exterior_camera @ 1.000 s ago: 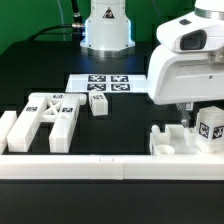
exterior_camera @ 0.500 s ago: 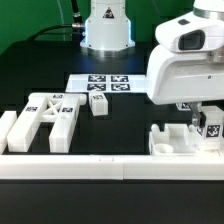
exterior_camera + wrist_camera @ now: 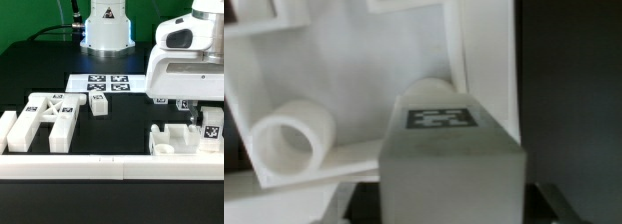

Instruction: Assemble chair

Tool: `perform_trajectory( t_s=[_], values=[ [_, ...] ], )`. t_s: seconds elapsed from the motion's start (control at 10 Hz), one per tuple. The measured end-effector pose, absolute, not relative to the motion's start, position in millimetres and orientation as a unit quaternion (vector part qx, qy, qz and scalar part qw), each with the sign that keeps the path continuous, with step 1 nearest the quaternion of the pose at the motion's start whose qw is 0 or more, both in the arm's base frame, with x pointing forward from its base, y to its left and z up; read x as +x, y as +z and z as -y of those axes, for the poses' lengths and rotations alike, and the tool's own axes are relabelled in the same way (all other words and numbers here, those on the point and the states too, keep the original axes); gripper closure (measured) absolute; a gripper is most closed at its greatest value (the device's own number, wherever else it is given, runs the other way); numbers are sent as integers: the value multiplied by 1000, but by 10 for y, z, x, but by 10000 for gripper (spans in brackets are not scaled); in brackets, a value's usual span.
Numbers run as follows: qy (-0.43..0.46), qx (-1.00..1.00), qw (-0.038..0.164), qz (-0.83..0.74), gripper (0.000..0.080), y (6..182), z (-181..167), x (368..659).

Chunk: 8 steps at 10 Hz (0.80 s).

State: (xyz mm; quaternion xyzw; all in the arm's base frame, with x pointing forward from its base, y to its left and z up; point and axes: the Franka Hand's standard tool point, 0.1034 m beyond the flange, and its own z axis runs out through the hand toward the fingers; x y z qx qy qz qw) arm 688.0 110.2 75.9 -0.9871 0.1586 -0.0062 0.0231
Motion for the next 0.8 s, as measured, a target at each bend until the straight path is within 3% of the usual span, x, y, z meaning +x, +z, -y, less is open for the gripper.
perform_trajectory(
  t_s=[0.8],
  values=[
    [11,-845,32,-534,509,743,-1047,6881]
  ],
)
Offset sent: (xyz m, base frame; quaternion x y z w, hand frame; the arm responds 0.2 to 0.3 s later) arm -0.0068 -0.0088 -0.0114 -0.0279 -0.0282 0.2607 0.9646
